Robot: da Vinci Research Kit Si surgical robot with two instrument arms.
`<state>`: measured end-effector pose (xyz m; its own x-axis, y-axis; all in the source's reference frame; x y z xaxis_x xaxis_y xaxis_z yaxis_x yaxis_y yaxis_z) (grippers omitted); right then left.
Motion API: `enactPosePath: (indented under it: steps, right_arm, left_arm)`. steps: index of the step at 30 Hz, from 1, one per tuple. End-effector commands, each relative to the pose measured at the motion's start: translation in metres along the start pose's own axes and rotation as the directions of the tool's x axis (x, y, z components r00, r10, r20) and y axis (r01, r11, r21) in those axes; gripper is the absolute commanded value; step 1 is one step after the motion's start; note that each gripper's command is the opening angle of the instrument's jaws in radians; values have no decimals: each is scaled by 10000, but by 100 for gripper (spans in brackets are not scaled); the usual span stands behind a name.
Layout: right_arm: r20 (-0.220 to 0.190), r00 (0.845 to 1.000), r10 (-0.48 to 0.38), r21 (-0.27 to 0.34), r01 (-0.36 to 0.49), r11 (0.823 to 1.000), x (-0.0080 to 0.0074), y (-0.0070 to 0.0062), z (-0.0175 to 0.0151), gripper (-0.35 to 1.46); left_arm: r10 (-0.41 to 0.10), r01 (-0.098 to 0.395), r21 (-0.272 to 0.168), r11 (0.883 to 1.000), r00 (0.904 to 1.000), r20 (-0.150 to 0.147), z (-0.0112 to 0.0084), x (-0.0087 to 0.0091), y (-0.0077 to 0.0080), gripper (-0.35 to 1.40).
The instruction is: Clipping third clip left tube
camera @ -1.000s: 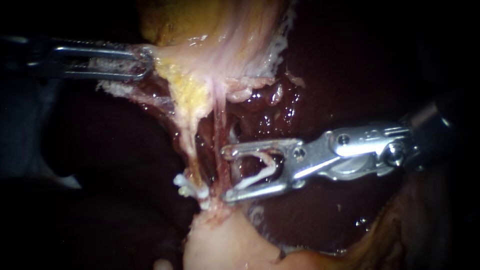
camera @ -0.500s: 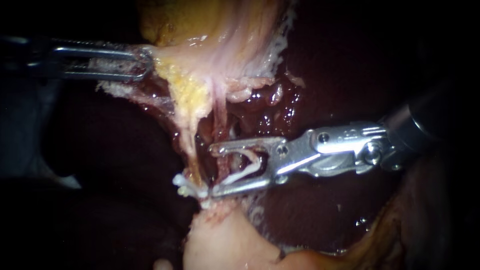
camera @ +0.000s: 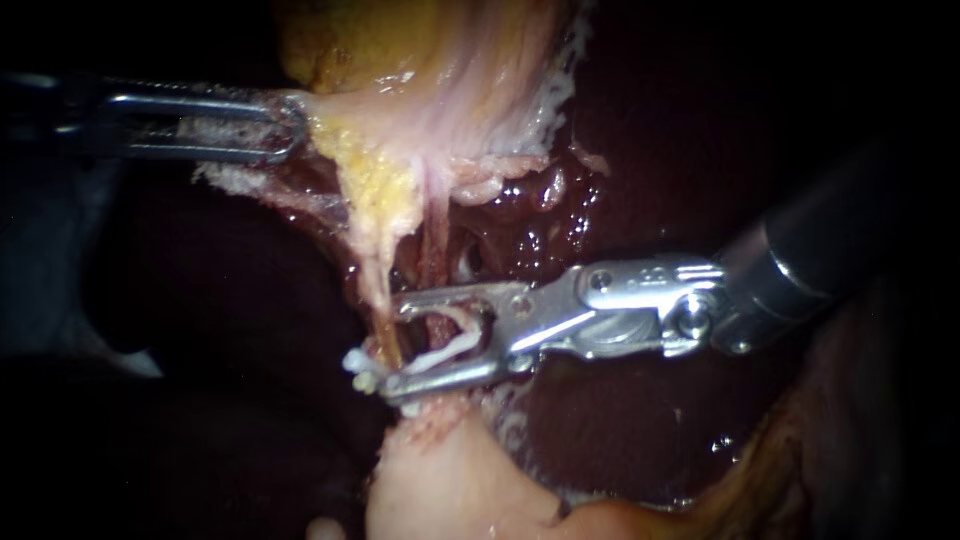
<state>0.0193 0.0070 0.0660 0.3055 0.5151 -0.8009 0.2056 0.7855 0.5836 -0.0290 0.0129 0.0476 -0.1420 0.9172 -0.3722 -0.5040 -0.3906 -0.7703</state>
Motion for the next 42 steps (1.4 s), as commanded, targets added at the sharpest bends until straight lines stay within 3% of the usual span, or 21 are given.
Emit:
enactPosePath:
  steps: [1, 23, 36, 42]
  right_arm:
    - [-7, 10000, 2, 2, -2, 10000, 1, -1, 3, 47]
    - [-629, 9967, 513, 157, -504, 9986, 25, -8, 56, 48]
    - [-840, 9945, 628, 473, -590, 9971, 48, -40, 55, 48]
    - [-1195, 9900, 748, 578, -683, 9960, 62, -47, 47, 48]
  left_arm:
    - [0, 0, 1, 10000, 10000, 0, 0, 0, 0, -35]
    - [1, -1, -13, 10000, 10000, 7, 3, 0, 0, -35]
    - [4, -4, -19, 10000, 10000, 11, 2, -1, 0, -35]
    - [4, -4, -19, 10000, 10000, 11, 2, -1, 0, -35]
